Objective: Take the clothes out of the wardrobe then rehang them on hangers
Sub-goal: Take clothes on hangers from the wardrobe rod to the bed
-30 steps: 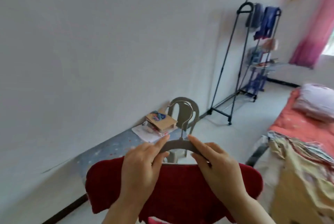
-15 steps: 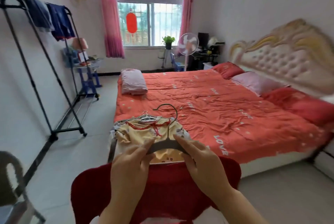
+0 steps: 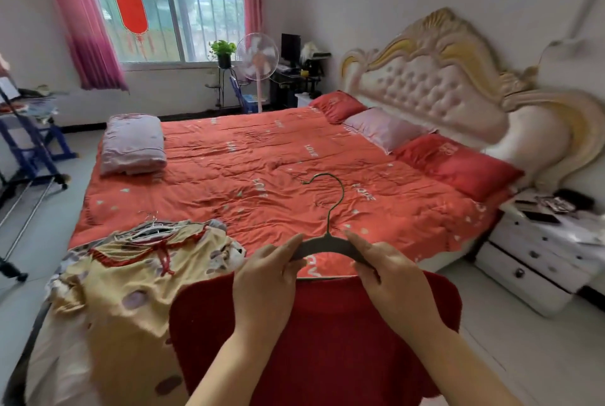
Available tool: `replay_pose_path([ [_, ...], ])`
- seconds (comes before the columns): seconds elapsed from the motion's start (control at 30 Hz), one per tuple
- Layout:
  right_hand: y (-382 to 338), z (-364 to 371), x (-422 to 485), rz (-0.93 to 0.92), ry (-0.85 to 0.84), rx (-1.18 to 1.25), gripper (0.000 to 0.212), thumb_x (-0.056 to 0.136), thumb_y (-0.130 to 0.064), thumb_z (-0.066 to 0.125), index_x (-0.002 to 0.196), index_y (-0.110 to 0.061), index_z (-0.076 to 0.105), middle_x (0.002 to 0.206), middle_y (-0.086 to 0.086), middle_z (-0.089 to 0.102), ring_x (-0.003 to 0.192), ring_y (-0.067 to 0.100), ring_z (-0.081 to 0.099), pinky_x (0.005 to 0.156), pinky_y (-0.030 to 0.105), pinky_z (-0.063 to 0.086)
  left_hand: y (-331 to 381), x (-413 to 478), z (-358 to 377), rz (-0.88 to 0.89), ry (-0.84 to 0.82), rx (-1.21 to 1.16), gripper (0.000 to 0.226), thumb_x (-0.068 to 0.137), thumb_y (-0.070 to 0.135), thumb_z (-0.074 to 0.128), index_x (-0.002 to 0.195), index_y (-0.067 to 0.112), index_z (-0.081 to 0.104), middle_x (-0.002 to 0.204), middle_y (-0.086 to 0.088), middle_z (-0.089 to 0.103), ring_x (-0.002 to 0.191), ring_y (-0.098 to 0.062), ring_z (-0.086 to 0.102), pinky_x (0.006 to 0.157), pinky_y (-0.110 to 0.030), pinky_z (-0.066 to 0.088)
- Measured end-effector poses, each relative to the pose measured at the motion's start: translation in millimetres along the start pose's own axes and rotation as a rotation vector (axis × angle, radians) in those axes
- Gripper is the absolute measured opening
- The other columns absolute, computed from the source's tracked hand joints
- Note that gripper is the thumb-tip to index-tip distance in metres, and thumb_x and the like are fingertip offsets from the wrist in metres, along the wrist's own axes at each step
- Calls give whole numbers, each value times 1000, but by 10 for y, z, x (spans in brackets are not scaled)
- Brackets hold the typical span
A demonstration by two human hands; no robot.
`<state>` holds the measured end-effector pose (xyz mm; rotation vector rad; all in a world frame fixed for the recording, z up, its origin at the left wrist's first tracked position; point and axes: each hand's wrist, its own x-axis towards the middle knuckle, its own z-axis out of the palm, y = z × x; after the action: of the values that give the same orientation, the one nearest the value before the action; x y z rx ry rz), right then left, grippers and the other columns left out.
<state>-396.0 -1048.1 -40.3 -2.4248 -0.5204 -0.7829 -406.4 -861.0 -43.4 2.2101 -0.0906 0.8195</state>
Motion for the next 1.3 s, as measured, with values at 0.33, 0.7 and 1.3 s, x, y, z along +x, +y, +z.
replay_pose_path([
  [0.33,1109,333,906,-16,-96,33,49,77,-19,57,126,-24,58,84,-1,66,74,23,63,68,35,52,-137,844,1038,-75,9,-5,40,71,25,64,111,27,69,84,2,71,79,-19,64,75,-39,51],
  [0.7,1978,1648,2023,27,-234,118,49,77,-20,57,125,-26,59,87,1,67,77,23,65,70,39,54,-1287,1915,2101,-141,-10,20,44,70,10,76,111,25,69,83,3,71,75,-20,66,69,-50,52],
  [1.3,2810,3775,3552,63,-656,224,54,85,-15,61,130,-43,48,93,-5,63,88,15,59,78,27,42,-3019,3224,2984,-348,-57,191,38,71,26,65,108,25,70,72,0,67,65,-22,65,60,-42,52],
])
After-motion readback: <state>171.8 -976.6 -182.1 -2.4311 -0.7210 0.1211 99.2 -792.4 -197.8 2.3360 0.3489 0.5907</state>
